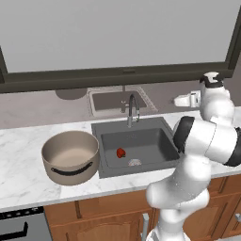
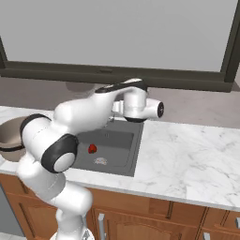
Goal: Dump the bell pepper from the pot into the sink. Then turn on the water and wash the bell pepper. Then turn off the water and put the bell pepper back in the pot.
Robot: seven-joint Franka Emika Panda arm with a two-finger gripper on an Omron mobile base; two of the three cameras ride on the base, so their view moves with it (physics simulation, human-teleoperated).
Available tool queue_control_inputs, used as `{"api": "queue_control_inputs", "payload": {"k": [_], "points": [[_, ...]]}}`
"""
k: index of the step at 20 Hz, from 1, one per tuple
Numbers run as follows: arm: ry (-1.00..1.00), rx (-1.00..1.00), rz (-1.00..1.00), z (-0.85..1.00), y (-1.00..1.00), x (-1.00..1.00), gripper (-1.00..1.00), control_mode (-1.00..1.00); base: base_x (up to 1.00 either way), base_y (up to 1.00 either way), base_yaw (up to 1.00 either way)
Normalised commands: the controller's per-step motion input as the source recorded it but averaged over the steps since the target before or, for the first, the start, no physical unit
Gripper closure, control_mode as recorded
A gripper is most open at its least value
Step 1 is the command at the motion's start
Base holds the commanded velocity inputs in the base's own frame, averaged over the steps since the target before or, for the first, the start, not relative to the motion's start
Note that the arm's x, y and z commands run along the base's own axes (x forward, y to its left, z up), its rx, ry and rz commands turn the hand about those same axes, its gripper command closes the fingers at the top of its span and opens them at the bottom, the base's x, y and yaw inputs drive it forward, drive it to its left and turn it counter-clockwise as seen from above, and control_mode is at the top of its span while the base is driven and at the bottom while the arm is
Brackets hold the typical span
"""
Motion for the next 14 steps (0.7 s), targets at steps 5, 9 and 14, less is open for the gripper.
{"api": "queue_control_inputs", "payload": {"k": [5,9,14], "points": [[0.14,0.00,-0.04,0.93,-0.01,-1.00,-1.00,-1.00,0.00,0.00,0.00],[0.15,-0.02,-0.05,0.48,0.03,-1.00,-1.00,-1.00,0.00,0.00,0.00],[0.21,-0.06,-0.06,0.26,0.15,-0.99,-1.00,-1.00,0.00,0.00,0.00]]}}
